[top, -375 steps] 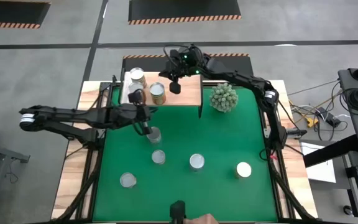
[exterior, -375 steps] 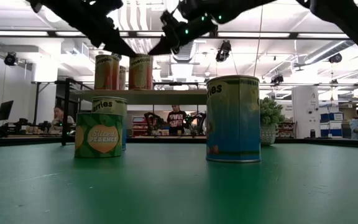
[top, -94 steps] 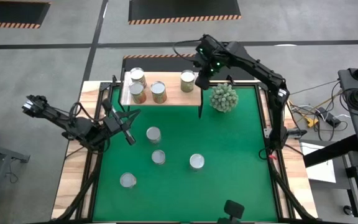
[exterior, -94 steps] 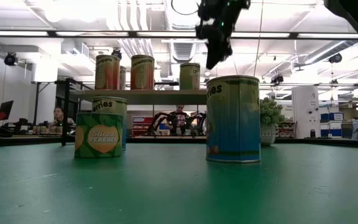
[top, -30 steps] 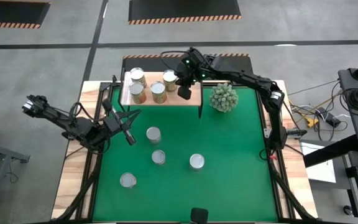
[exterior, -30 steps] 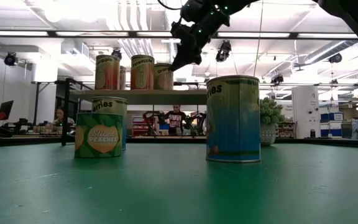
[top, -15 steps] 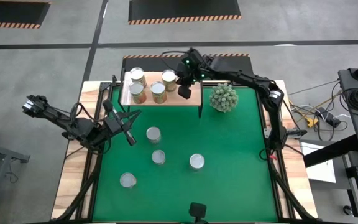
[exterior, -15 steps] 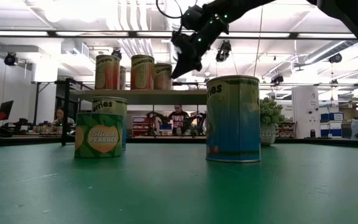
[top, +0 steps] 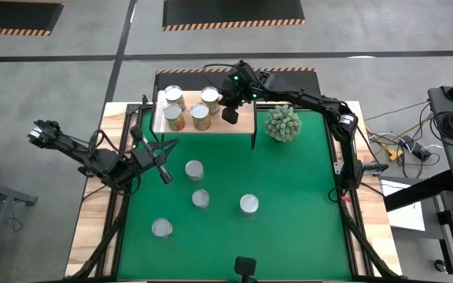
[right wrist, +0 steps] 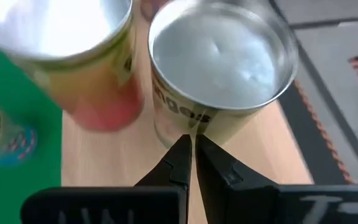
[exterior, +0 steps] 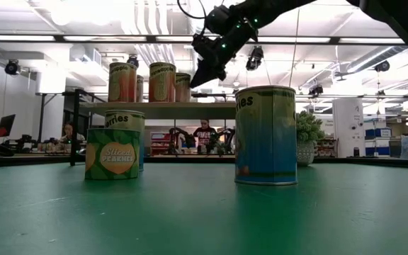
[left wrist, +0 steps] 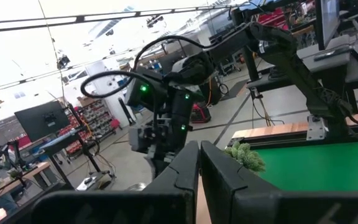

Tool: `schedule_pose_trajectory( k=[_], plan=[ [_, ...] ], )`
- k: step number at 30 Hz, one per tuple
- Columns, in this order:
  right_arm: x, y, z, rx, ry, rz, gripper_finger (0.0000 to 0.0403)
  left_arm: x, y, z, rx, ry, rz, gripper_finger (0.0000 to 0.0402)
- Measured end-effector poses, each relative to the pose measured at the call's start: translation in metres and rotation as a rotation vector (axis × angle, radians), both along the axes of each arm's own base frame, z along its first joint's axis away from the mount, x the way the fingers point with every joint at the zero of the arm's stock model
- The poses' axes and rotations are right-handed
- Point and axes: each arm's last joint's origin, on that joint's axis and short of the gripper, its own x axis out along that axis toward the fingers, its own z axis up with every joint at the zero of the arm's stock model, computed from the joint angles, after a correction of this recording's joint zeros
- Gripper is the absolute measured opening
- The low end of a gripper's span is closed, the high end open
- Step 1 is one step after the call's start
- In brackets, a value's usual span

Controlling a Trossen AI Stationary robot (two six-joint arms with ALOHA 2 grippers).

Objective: Pick and place cans onto a shelf
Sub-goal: Put the canned oranges on the shelf

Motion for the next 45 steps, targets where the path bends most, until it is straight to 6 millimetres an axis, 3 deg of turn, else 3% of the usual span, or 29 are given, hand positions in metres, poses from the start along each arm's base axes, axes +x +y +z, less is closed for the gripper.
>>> schedule_pose_trajectory(
  k=[9,31,37,45],
  plan=[
    [0.006,0.007,0.003,-0.008,-0.035,0.017,0.0013,0.0,0.0,0.0,0.0,0.0,0.0,0.0],
    [0.008,-0.002,-0.003,-0.056,-0.075,-0.027,0.0013,0.0,0.0,0.0,0.0,-0.001,0.0,0.0],
    [0.001,-0.015,0.001,-0.096,-0.069,-0.093,0.0013,0.0,0.0,0.0,0.0,0.0,0.0,0.0],
    [0.012,-0.022,-0.009,-0.106,-0.153,-0.061,0.0013,0.0,0.0,0.0,0.0,0.0,0.0,0.0]
  ],
)
